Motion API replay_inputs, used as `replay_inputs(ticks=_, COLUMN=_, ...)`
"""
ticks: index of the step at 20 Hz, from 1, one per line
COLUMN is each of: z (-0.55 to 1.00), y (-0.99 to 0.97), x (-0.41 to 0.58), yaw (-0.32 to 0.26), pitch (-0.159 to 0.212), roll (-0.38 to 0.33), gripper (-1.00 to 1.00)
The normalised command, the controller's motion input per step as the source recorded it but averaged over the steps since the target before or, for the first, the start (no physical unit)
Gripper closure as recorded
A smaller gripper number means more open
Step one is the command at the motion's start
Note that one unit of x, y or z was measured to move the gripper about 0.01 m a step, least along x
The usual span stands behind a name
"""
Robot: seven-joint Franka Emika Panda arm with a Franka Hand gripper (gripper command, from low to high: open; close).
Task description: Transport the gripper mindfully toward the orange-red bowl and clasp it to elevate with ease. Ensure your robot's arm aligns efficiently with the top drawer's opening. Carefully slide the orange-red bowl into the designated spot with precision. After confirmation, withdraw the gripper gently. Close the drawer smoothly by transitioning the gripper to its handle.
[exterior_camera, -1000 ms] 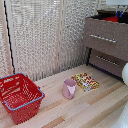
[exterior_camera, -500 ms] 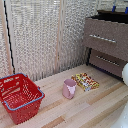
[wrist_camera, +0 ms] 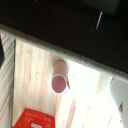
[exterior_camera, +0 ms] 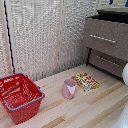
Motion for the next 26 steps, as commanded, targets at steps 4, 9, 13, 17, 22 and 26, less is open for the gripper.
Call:
replay_inputs(ticks=4, z=0.01, y=0.01, x=-0.073, yaw=0.279, pitch=0.105, roll=-0.141, gripper=-1.0)
replay_inputs(ticks=9, z=0.0, y=0.0, x=-0.04, yaw=0.248, pitch=0.084, roll=-0.21, gripper=-1.0)
replay_inputs(ticks=13, z=-0.03, y=0.0, x=-0.003, yaw=0.178, pitch=0.049, roll=-0.331, gripper=-1.0)
replay_inputs(ticks=17, z=-0.08, y=0.0, x=-0.011, yaw=0.131, pitch=0.031, roll=-0.375, gripper=-1.0)
replay_inputs(ticks=22, z=-0.07, y=0.1, x=-0.067, yaw=0.081, pitch=0.065, roll=-0.375, gripper=-1.0)
replay_inputs(ticks=26, z=-0.09, y=0.22, x=-0.19, yaw=0.066, pitch=0.13, roll=-0.375, gripper=-1.0)
